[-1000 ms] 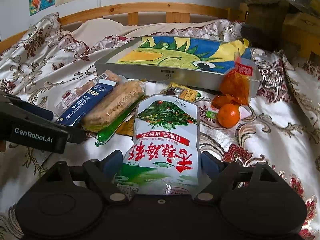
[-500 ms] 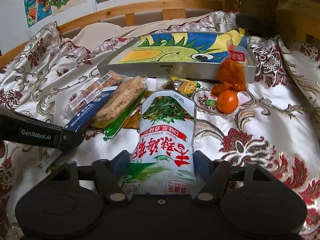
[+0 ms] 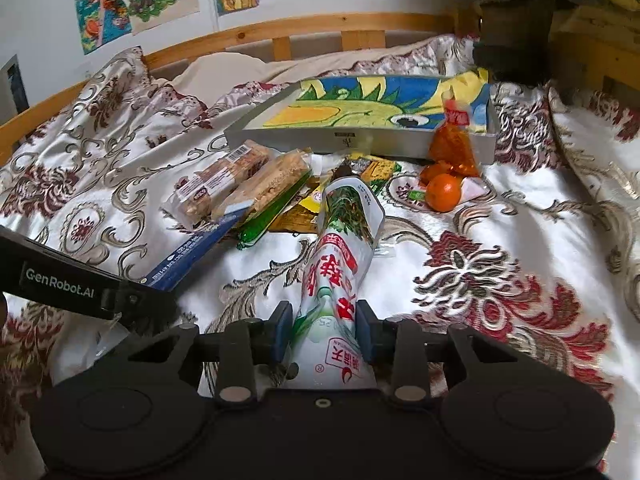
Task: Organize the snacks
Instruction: 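Carry both items into the dinosaur tray and open both tools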
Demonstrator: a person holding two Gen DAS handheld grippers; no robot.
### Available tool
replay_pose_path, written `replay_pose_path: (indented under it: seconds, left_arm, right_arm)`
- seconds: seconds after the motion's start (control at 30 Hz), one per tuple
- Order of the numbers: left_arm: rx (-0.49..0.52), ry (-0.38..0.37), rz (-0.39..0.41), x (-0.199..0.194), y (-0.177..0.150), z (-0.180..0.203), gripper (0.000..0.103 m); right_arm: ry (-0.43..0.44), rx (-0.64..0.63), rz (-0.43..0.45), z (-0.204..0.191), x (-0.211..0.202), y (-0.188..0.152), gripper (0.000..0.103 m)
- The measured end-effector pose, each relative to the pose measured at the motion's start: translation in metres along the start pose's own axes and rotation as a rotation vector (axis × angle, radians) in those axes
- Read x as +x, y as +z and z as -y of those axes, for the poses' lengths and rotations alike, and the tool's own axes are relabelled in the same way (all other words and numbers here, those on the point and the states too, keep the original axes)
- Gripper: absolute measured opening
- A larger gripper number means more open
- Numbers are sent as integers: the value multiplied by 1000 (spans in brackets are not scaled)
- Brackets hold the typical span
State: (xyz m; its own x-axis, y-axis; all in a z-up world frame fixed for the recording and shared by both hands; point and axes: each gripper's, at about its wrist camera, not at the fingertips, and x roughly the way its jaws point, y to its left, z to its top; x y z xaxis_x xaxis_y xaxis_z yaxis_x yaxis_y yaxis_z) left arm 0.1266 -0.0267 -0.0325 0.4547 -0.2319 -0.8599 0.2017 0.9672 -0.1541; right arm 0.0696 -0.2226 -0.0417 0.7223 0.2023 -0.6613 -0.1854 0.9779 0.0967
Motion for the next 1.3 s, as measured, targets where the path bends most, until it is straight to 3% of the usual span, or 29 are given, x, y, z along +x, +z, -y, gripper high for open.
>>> replay_pose_path:
  seconds: [0.37, 0.73, 0.97, 1.3]
  left_arm:
    - [-15, -80, 87, -26, -4, 29, 37]
    - [-40, -79, 220, -38, 76, 33, 37]
    - [-65, -52, 281, -21, 154, 26, 37]
    - [-99, -35, 270, 55, 245, 0, 37]
  right_arm:
    - [-34, -54, 72, 11, -46, 2, 36]
    - [-61, -111, 182, 33, -57, 70, 36]
    - [-50, -107, 240, 47, -21, 130, 37]
    - [-70, -30, 258, 67, 86, 195, 37]
